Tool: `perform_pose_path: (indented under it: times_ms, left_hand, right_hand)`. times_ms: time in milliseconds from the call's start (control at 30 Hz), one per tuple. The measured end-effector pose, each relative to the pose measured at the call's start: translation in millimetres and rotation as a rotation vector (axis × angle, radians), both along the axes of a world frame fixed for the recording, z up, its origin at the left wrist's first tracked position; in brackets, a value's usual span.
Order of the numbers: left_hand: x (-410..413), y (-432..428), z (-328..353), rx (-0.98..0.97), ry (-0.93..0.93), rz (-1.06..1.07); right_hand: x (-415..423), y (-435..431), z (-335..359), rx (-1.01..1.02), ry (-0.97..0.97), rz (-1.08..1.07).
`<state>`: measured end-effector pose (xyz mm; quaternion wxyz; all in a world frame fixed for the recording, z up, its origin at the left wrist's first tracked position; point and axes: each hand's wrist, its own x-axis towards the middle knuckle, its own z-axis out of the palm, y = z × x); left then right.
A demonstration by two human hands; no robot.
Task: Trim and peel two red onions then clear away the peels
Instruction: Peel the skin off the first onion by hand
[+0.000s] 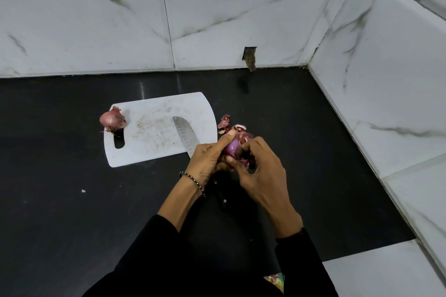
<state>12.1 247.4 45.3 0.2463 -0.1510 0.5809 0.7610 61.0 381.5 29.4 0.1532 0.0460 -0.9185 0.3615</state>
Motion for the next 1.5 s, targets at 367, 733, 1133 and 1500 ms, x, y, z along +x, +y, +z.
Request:
perform_pose_path:
  times_ms: [367, 733, 1133, 1500]
  left_hand:
    - [0, -2, 2, 0.123, -0.035, 0.033]
    - [-1, 1, -3, 0.066, 0.005, 0.169]
    - [-8, -5, -16, 0.049, -0.052, 0.2]
    - [-4, -5, -13, 0.113, -0.132, 0.065]
  right_hand:
    - [0, 6, 7, -0.228, -0.048, -0.057]
    - [7, 1, 12, -0.45, -0.165, -0.049]
    - [8, 2, 11, -0.538, -0.175, -0.082]
    - [7, 6, 7, -0.412, -0.097, -0.231]
